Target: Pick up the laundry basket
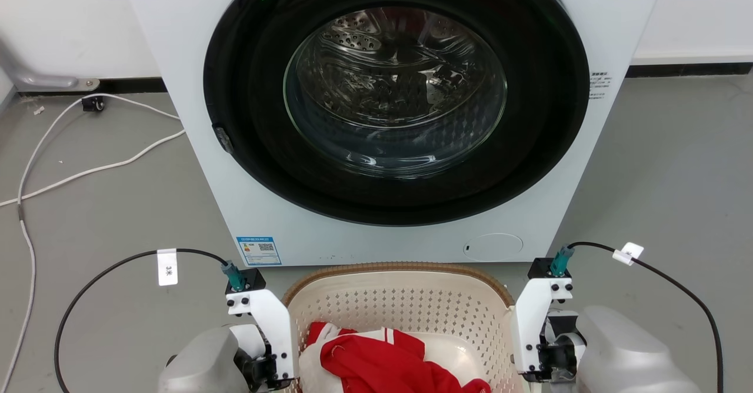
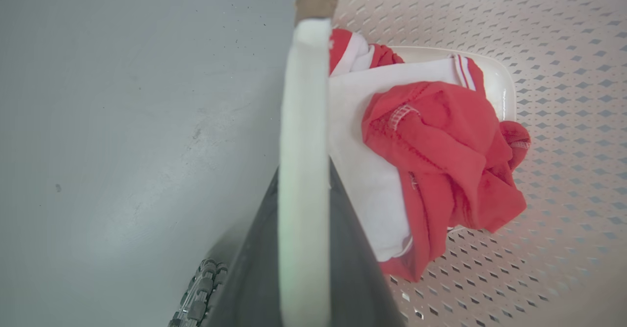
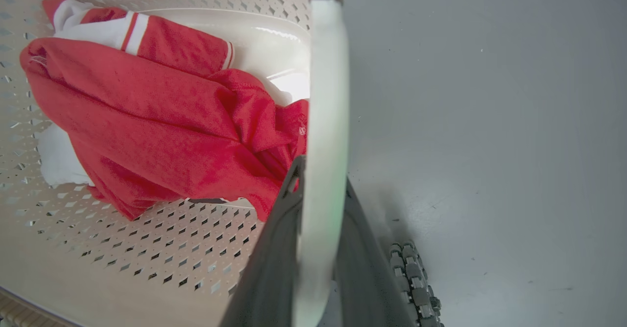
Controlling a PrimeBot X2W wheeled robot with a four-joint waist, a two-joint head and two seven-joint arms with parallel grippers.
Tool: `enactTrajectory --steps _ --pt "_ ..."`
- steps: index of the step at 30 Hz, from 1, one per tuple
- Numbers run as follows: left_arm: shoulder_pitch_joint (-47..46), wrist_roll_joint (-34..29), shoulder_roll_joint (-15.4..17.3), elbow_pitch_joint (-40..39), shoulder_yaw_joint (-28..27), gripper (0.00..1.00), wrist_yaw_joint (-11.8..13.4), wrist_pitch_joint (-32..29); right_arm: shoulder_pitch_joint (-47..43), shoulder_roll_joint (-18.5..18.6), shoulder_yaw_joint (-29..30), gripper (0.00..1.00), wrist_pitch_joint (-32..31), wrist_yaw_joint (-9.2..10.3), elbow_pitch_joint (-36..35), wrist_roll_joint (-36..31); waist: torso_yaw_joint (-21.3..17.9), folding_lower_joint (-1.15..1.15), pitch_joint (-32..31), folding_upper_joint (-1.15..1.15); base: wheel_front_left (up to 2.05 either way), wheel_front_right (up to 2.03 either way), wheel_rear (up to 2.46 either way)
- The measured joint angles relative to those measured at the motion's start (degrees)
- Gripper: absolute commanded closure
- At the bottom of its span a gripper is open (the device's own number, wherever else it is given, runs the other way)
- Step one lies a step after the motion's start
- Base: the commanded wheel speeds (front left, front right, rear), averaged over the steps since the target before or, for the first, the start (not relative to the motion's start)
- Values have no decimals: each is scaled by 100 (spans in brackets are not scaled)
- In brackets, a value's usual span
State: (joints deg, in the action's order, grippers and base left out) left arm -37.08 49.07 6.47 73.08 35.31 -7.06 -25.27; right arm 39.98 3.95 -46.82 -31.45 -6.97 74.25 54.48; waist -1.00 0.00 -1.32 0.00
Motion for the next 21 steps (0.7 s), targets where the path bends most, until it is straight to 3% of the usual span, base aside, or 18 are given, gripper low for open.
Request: enactTrajectory --steps 21 --pt "-14 199 5 12 180 100 0 33 -9 3 99 100 -71 0 7 -48 2 1 7 0 0 0 0"
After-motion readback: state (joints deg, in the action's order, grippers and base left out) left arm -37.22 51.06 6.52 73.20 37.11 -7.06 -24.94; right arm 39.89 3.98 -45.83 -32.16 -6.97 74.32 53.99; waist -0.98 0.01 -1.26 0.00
